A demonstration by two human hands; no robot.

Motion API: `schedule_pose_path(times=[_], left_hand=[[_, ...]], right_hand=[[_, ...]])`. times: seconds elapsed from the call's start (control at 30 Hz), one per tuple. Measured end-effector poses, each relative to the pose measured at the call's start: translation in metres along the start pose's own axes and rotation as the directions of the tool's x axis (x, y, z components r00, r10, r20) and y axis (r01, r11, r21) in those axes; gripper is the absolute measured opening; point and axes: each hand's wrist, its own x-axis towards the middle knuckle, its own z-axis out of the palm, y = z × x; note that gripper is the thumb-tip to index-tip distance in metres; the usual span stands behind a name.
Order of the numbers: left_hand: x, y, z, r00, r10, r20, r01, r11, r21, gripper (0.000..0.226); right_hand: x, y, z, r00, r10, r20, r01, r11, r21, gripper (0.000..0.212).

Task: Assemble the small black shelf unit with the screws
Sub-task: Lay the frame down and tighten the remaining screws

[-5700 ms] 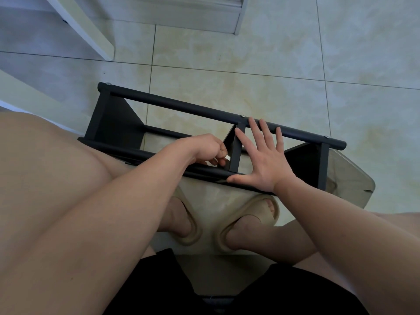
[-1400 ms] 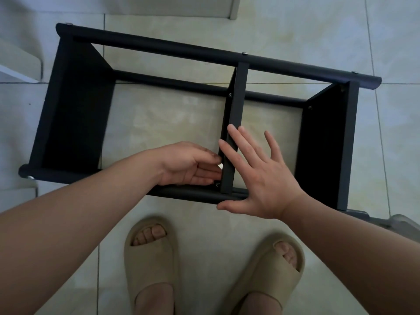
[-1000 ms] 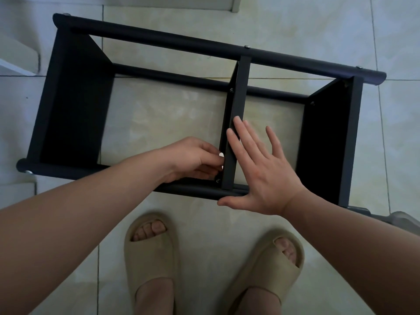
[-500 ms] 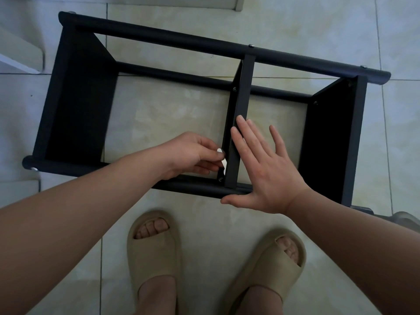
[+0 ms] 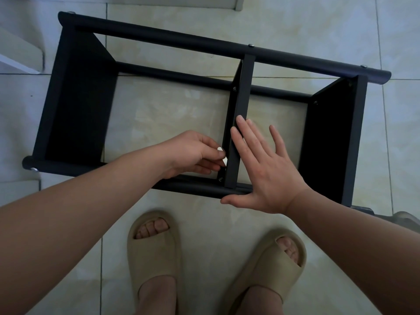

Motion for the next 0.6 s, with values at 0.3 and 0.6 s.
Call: schedule_pose_path(times=[0.3, 0.6], left_hand=[[-0.0028, 0.0013, 0.0062, 0.998, -0.06, 0.027, 0.061, 0.997, -0.05, 0.009], [-0.0059, 0.0027, 0.0042, 0.999, 0.006, 0.047, -0.012, 0.992, 0.125, 0.017]], right_hand=[[-0.0003, 0.0, -0.0007, 1.0, -0.001, 0.006, 0.001, 1.0, 0.002, 0.125], [-0.0002, 0.0004, -0.0009, 1.0, -0.002, 0.008, 0.002, 1.0, -0.001, 0.126]])
